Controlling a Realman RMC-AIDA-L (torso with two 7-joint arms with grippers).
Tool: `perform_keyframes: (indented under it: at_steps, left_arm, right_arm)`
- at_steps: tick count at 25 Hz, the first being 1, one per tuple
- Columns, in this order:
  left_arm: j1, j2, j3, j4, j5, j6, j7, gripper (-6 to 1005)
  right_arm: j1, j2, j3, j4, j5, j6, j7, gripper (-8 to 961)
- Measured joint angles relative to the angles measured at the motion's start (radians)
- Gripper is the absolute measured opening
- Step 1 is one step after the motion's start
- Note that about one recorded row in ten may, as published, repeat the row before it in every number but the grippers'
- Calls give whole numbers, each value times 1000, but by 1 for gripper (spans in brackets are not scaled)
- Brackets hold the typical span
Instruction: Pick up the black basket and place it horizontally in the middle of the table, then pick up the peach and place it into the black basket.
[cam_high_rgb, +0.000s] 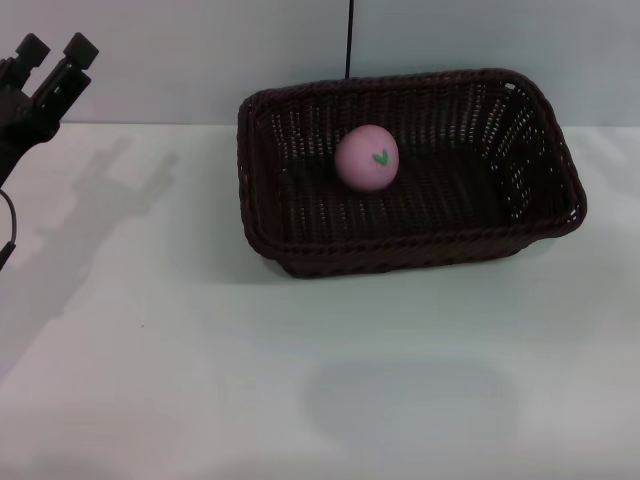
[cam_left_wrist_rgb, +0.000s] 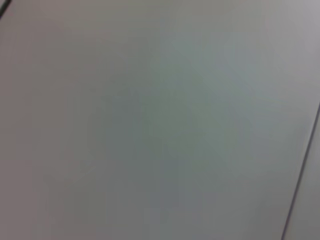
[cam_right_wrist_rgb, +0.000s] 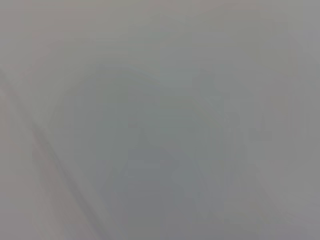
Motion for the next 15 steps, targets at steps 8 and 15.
perform_keyframes:
  at_steps: [8, 15]
  left_arm:
    - [-3, -1, -53, -38, 0, 1, -2, 852]
    - [-3, -3, -169, -100, -1, 8, 7, 852]
  right_arm:
    - [-13, 0, 135, 91, 59, 10, -93, 700]
    - [-17, 3, 145, 204, 242, 12, -232, 700]
